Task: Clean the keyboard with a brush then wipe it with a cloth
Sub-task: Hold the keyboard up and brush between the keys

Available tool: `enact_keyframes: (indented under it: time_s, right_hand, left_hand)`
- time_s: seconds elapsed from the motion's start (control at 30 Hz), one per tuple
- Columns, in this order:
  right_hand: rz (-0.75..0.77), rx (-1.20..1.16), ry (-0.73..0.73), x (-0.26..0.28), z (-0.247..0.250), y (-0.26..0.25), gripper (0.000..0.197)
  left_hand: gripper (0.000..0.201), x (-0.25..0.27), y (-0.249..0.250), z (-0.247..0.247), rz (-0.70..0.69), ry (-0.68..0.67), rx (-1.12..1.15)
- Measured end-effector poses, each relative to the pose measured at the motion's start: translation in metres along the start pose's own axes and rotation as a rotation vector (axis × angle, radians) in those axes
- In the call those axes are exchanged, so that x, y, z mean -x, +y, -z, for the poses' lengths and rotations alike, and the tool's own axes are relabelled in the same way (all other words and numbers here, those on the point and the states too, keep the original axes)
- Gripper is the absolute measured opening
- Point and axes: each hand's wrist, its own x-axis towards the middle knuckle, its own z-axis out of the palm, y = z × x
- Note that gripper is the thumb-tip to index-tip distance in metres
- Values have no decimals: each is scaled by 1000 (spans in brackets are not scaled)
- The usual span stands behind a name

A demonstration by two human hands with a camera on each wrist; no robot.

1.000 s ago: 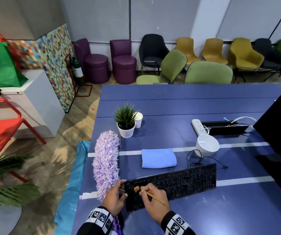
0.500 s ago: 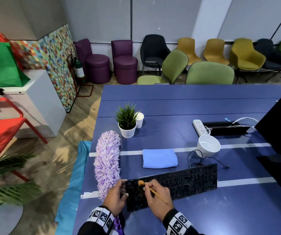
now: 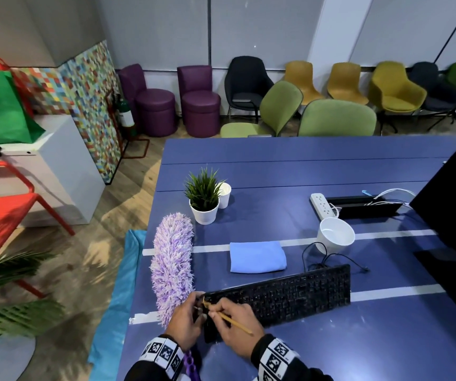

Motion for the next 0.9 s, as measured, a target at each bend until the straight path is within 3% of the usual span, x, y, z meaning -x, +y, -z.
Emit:
enact_keyframes:
  time_s: [0.13, 0.27, 0.33, 0.47, 0.57, 0.63, 0.7, 0.8, 0.9]
  right_hand:
    - [-19, 51, 178, 2, 11, 14, 5]
    - [25, 17, -48, 0, 4, 4, 9]
    - [35, -12, -58, 0, 1, 0, 10]
    - [-45, 76, 186, 0, 14, 14, 2]
    - [-92, 108, 382, 3, 31, 28, 12]
    - [-67, 96, 336, 4, 33, 23, 13]
    - [-25, 35, 188, 3, 22, 13, 5]
    - [-32, -67, -9, 1, 6, 2, 11]
    - [-47, -33, 85, -1, 12, 2, 7]
  left_hand:
    - [64, 0, 4, 0, 32, -11, 11]
    - [54, 0, 0, -1, 5, 8, 7]
    - [50, -1, -2, -1, 1, 10, 5]
    - [52, -1, 0, -1, 52, 5, 22]
    - [55, 0, 1, -2, 50, -13, 23]
    - [60, 0, 0, -2, 53, -14, 4]
    - [63, -1, -2, -2, 54, -9, -22]
    - [64, -2, 0, -1, 36, -2, -22]
    - [62, -1, 1, 0, 40, -2, 0]
